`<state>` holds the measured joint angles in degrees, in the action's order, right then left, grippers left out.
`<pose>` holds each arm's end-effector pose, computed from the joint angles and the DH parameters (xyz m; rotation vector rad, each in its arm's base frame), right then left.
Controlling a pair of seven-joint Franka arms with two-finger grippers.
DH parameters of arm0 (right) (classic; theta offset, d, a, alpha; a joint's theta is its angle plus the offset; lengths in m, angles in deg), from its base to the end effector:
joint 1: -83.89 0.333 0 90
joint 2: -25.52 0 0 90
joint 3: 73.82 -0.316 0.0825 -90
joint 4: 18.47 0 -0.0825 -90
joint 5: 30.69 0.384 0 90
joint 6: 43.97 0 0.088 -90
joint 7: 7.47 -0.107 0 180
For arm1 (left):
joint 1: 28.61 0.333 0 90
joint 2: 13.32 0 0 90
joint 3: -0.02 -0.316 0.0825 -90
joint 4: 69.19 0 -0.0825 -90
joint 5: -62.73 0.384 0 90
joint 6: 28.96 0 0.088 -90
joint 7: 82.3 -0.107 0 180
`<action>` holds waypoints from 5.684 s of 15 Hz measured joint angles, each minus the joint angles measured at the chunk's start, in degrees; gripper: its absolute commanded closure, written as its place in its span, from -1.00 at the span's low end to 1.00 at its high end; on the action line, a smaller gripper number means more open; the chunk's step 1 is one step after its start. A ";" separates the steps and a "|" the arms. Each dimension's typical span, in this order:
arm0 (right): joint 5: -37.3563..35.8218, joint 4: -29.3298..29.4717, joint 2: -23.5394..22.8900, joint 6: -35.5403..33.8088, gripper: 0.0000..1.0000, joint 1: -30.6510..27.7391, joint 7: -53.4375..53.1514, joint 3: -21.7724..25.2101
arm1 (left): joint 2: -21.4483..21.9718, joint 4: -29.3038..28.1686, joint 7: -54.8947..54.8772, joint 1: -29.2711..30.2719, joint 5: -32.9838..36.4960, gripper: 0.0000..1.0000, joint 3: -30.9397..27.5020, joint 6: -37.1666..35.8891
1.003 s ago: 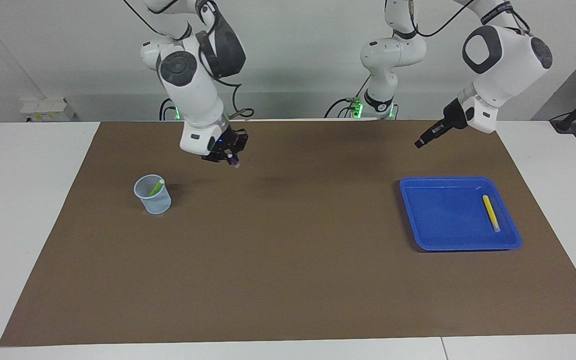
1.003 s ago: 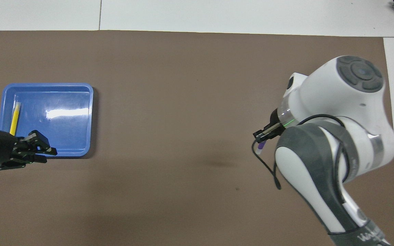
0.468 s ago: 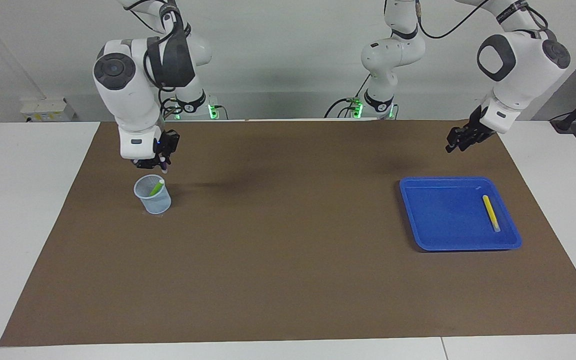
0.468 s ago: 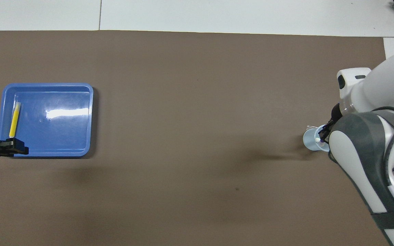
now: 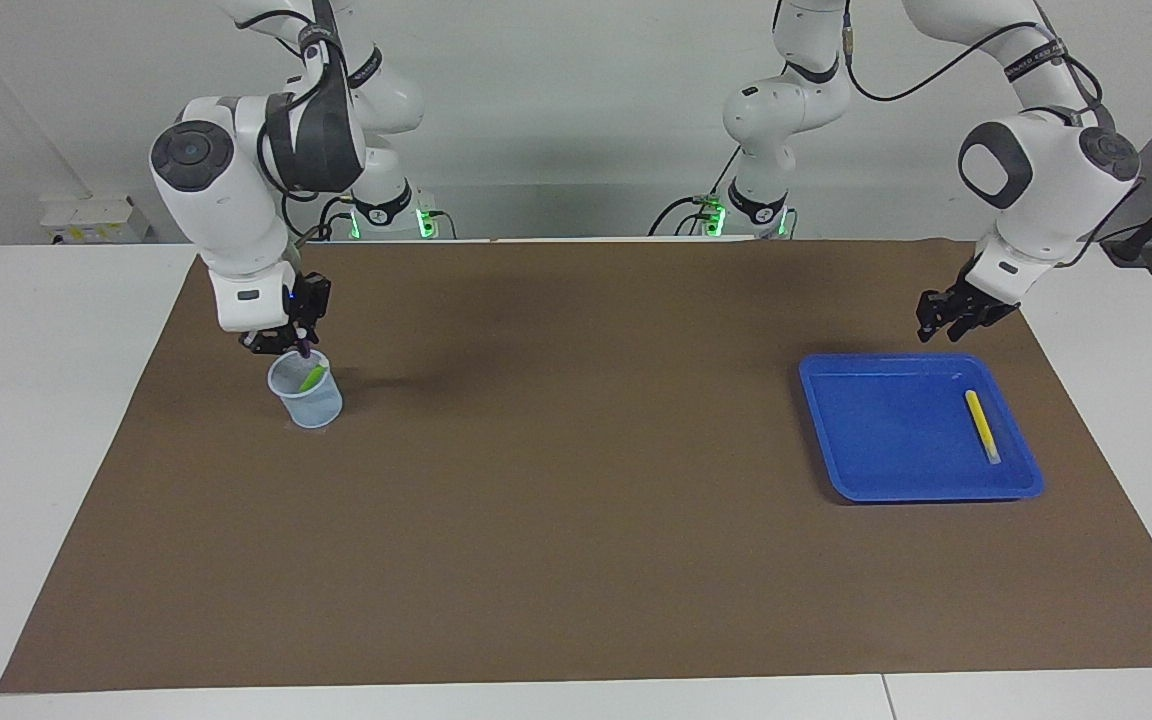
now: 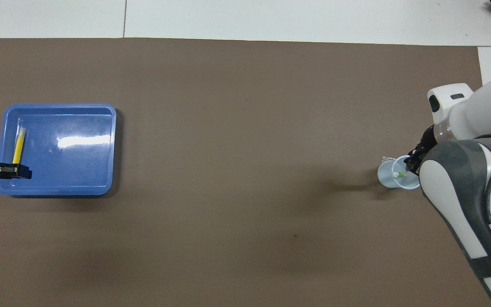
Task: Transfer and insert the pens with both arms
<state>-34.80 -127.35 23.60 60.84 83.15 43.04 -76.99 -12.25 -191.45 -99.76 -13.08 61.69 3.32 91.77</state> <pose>0.5575 0.0176 0.4714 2.7753 1.4203 -0.1911 0.5230 0.1124 0.4145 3.1229 -0.1280 -0.0064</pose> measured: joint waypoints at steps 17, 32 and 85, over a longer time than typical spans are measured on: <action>5.23 -11.17 3.70 12.21 -1.00 -4.05 2.50 -1.29 | -19.74 12.35 -11.94 2.83 7.55 -0.03 -0.10 12.27; 24.75 -10.26 4.29 8.95 -1.00 -3.84 -35.85 -10.30 | -23.17 14.68 -9.32 5.20 3.57 -0.03 0.24 12.33; 53.72 -7.45 1.41 52.95 -0.74 25.63 -82.84 -17.91 | -1.81 13.93 87.45 -12.83 -30.91 1.00 1.89 -15.70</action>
<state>18.93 -134.80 25.01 113.79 108.78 -39.80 -94.90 -14.06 -177.51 -12.31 -25.91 30.77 5.21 76.08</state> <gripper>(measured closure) 0.097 0.828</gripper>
